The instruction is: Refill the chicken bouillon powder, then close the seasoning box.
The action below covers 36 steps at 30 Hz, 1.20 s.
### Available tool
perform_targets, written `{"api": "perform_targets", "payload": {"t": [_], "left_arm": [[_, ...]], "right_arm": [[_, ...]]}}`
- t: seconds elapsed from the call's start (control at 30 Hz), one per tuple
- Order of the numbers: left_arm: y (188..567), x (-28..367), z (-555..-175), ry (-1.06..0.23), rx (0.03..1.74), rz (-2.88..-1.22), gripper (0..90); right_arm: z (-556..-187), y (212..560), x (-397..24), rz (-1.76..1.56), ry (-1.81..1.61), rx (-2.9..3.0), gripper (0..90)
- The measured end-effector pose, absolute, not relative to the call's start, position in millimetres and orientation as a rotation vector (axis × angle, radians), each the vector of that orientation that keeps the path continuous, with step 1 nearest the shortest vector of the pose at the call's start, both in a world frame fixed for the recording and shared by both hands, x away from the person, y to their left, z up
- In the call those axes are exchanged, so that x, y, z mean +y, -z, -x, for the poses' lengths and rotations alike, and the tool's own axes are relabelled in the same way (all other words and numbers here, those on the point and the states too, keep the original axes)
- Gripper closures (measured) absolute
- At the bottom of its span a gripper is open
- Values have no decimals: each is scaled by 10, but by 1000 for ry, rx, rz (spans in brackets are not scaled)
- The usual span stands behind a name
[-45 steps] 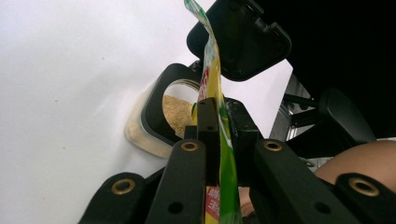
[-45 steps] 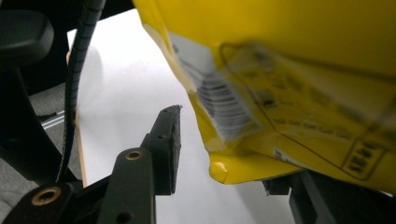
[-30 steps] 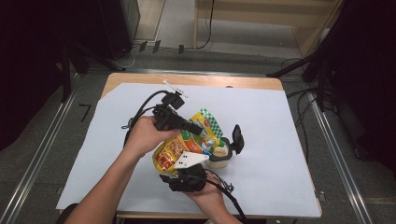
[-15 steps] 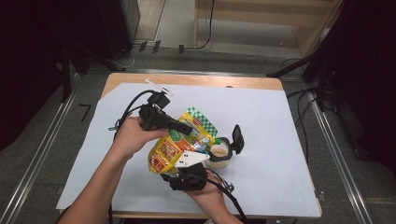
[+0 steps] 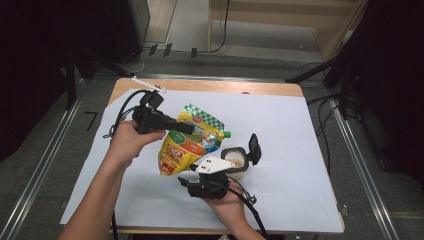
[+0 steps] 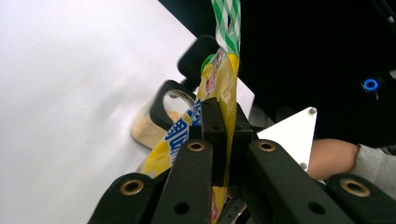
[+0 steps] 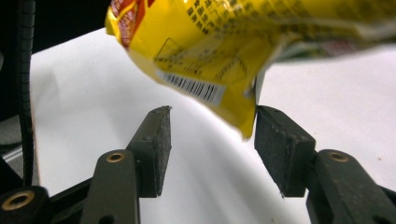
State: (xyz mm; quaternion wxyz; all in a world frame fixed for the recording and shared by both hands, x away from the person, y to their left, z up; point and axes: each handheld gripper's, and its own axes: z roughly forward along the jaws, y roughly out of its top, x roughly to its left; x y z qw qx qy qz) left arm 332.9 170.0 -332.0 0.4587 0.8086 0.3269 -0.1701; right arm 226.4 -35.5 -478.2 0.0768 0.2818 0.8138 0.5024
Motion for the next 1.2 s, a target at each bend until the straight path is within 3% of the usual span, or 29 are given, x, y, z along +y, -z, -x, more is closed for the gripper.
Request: {"api": "perform_targets", "payload": {"t": [0.6, 0.87, 1.2], "left_arm": [[3523, 1998, -3626, 229, 918, -1907, 900], [3791, 2087, -3764, 222, 966, -1883, 900], [3764, 2179, -3682, 224, 945, -1883, 878]], "right_arm": [[-2295, 4794, -355, -862, -1469, 2473, 478], [-2301, 4777, -374, -865, -1474, 2476, 481], [-2303, 4742, -396, -865, -1484, 2472, 481]]}}
